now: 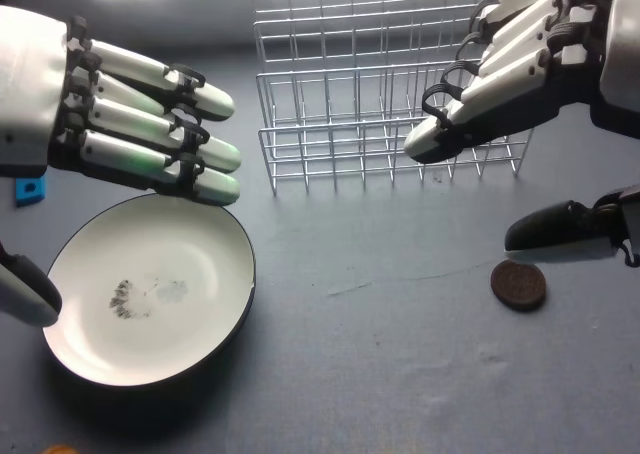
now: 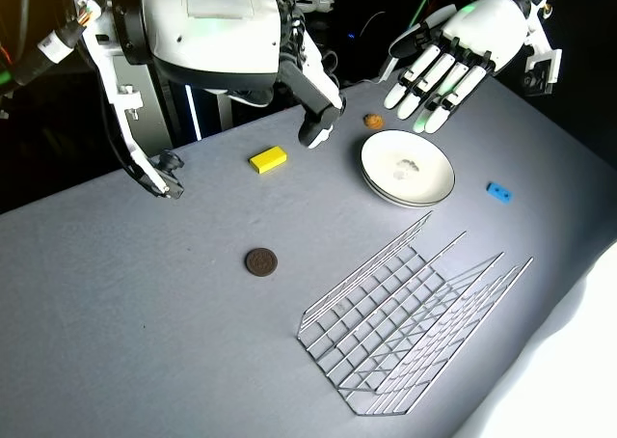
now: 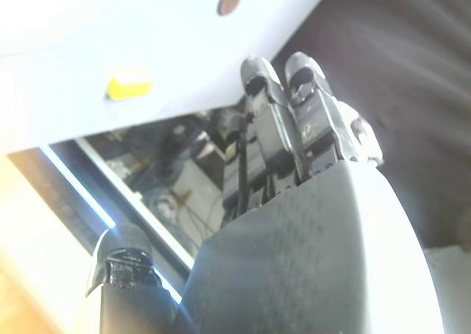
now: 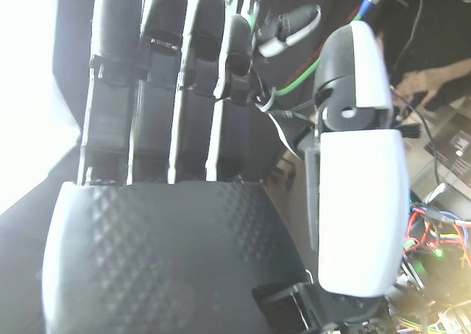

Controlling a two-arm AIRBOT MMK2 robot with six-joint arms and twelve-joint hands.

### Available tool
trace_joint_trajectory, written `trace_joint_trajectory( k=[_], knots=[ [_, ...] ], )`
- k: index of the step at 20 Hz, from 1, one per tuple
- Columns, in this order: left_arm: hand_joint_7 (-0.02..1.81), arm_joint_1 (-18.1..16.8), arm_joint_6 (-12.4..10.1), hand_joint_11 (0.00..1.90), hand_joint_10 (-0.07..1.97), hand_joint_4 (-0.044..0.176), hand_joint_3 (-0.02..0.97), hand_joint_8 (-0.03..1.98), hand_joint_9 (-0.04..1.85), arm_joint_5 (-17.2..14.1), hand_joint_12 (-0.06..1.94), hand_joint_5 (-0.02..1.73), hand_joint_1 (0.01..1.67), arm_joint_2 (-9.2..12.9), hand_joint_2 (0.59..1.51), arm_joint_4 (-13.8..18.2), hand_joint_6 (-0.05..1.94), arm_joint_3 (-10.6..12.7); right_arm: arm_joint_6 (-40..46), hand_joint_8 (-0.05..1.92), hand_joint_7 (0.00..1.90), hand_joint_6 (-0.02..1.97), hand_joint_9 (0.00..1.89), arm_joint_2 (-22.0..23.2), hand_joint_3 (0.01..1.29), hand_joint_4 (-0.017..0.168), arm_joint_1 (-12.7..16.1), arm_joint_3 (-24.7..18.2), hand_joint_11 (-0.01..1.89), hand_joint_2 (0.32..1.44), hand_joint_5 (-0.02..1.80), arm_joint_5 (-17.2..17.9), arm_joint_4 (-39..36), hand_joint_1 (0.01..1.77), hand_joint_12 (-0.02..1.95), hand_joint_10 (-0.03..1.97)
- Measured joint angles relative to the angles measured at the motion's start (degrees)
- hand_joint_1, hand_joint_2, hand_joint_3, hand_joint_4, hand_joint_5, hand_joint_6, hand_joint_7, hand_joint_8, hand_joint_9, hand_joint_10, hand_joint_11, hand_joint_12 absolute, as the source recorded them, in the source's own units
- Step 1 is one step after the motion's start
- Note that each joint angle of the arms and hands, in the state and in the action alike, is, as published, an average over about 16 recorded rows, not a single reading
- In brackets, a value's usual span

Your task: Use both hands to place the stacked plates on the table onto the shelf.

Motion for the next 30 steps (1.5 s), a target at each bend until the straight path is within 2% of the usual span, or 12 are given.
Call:
trace_joint_trajectory(
  k=[5, 8, 12, 14, 21, 27, 30],
  knots=[
    [0.06, 0.08, -0.04, 0.05, 0.02, 0.003, 0.052, 0.01, 0.11, -0.61, 0.00, 0.06, 0.03, -0.09, 1.104, 0.49, 0.02, 0.23, -0.62, 0.01, 0.34, 0.04, 0.32, -0.03, 0.04, 0.001, -0.33, 0.05, 0.20, 1.07, 0.27, 0.44, -0.03, 0.28, 0.37, 0.06],
    [0.05, 0.37, -0.02, 0.05, 0.02, 0.003, 0.049, 0.01, 0.09, -1.14, 0.00, 0.05, 0.03, -0.13, 1.107, 1.19, 0.02, 0.44, -1.04, 0.01, 0.28, 0.04, 0.26, -0.23, 0.03, 0.002, -1.26, 0.38, 0.16, 1.08, 0.22, 2.08, -0.01, 0.23, 0.30, 0.05],
    [0.02, 1.64, 0.74, 0.02, 0.02, 0.001, 0.042, 0.01, 0.02, -2.34, -0.01, 0.02, 0.03, -0.28, 1.117, 2.28, 0.02, 1.50, -2.66, 0.01, 0.07, 0.03, 0.06, -0.88, 0.03, 0.002, -2.73, 0.98, 0.03, 1.09, 0.05, 4.79, 1.08, 0.08, 0.04, 0.00],
    [0.02, 2.78, 1.43, 0.02, 0.02, 0.000, 0.030, 0.01, 0.02, -2.83, -0.01, 0.02, 0.03, -0.33, 1.121, 2.90, 0.02, 2.17, -3.55, 0.01, 0.02, 0.03, 0.02, -1.28, 0.02, 0.003, -3.53, 1.32, 0.02, 1.08, 0.02, 5.79, 2.02, 0.10, 0.00, 0.00],
    [0.02, 9.32, 5.18, 0.02, 0.02, 0.000, 0.034, 0.01, 0.02, -4.09, 0.00, 0.02, 0.03, -0.96, 1.124, 3.86, 0.02, 5.49, -5.96, 0.01, 0.02, 0.03, 0.02, -2.92, 0.02, 0.001, -6.05, 2.54, 0.02, 1.00, 0.02, 6.84, 4.49, 0.47, 0.00, 0.00],
    [0.02, 17.17, 8.59, 0.02, 0.02, 0.000, 0.033, 0.01, 0.02, -4.06, 0.00, 0.02, 0.02, -2.63, 1.125, 2.02, 0.02, 9.50, -7.06, 0.01, 0.02, 0.03, 0.02, -3.92, 0.02, 0.001, -6.32, 2.80, 0.02, 0.95, 0.02, 3.06, 5.26, 0.86, 0.00, 0.00],
    [0.02, 20.74, 10.00, 0.02, 0.02, 0.000, 0.033, 0.01, 0.02, -3.79, 0.00, 0.02, 0.02, -3.64, 1.126, 0.69, 0.02, 11.10, -7.10, 0.01, 0.02, 0.03, 0.02, -4.28, 0.02, 0.001, -6.29, 2.83, 0.02, 0.94, 0.02, 1.14, 4.25, 0.99, 0.00, 0.00]
  ],
)
